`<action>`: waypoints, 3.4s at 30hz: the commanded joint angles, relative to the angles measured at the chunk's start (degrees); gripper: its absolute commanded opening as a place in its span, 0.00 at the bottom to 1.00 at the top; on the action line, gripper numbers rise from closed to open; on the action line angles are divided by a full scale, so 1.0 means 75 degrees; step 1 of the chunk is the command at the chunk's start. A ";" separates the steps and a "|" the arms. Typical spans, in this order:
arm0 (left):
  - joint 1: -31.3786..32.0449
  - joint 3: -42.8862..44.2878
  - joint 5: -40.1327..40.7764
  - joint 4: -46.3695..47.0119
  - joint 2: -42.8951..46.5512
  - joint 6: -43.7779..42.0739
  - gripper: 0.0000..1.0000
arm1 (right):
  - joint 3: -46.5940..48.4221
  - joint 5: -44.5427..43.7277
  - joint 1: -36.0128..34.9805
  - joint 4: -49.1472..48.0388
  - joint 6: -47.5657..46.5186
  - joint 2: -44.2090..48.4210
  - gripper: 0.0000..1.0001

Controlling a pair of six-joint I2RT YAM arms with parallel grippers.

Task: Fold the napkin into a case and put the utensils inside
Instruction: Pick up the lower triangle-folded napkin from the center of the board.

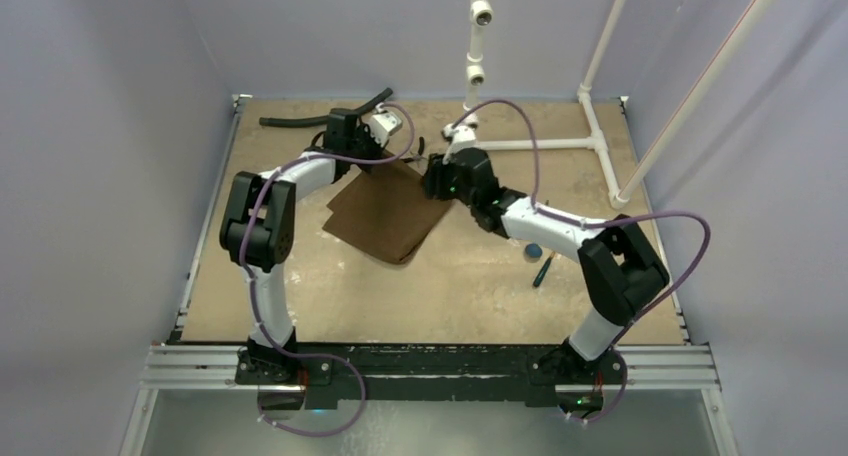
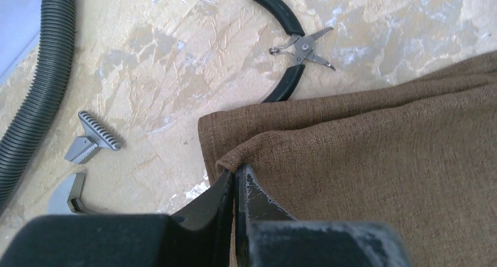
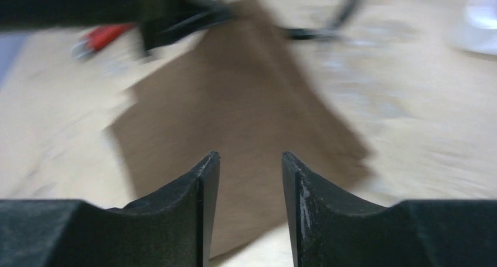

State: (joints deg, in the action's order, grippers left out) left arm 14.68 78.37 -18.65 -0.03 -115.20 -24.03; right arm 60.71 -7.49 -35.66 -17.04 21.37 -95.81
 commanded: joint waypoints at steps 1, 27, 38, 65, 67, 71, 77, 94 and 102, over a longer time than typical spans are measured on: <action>0.0082 -0.0064 0.0241 0.0931 -0.0142 0.0611 0.08 | -0.0896 0.1381 -0.1169 -0.1508 -0.0193 -0.0139 0.44; -0.0926 -0.1539 -0.1144 -0.3092 0.1180 -0.1229 0.36 | -0.2571 0.3243 -0.1213 -0.0422 0.1075 -0.0039 0.20; -0.0996 -0.2502 -0.1978 -0.4429 0.2140 -0.2818 0.22 | 0.0662 0.2479 -0.0499 0.1199 -0.0205 -0.0273 0.51; -0.1546 -0.2895 -0.2269 -0.3627 0.2122 -0.2457 0.12 | 0.3443 0.2058 -0.0566 0.0355 -0.2391 -0.3706 0.57; -0.1544 -0.2978 -0.2201 -0.3609 0.2118 -0.2551 0.12 | 0.3459 0.2034 -0.0566 0.0349 -0.2402 -0.3793 0.57; -0.1470 -0.3354 -0.1903 -0.3385 0.2258 -0.2816 0.13 | 0.3570 0.2023 -0.0577 0.0399 -0.2386 -0.3928 0.53; -0.1195 -0.3879 -0.1261 -0.2883 0.2634 -0.3054 0.14 | 0.3553 0.1910 -0.0580 0.0408 -0.2402 -0.3977 0.37; -0.0789 -0.4355 -0.0244 -0.2547 0.2763 -0.3623 0.11 | 0.3548 0.2075 -0.0572 0.0250 -0.2083 -0.4051 0.07; -0.0424 -0.4613 0.0003 -0.2540 0.2763 -0.3982 0.06 | 0.3682 0.2562 -0.0290 0.0333 -0.1701 -0.4074 0.12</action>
State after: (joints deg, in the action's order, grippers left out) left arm 10.31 47.03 -22.61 -16.32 -92.20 -50.70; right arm 87.09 7.97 -39.18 -13.98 5.89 -128.20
